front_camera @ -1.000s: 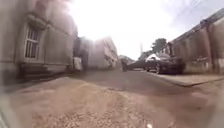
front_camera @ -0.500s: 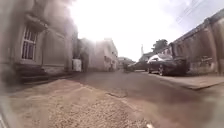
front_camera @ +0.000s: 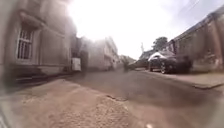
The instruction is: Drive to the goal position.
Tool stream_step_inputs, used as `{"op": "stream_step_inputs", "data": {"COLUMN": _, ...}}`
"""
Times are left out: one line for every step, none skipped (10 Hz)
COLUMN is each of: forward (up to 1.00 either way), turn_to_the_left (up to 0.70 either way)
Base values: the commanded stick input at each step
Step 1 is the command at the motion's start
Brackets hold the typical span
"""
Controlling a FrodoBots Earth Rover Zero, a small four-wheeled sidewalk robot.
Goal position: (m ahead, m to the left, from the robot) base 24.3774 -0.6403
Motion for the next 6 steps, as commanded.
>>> {"op": "stream_step_inputs", "data": {"forward": 0.7, "turn_to_the_left": 0.01}}
{"op": "stream_step_inputs", "data": {"forward": 0.7, "turn_to_the_left": 0.01}}
{"op": "stream_step_inputs", "data": {"forward": 0.7, "turn_to_the_left": 0.01}}
{"op": "stream_step_inputs", "data": {"forward": 0.7, "turn_to_the_left": 0.01}}
{"op": "stream_step_inputs", "data": {"forward": 0.7, "turn_to_the_left": 0.01}}
{"op": "stream_step_inputs", "data": {"forward": 0.7, "turn_to_the_left": 0.01}}
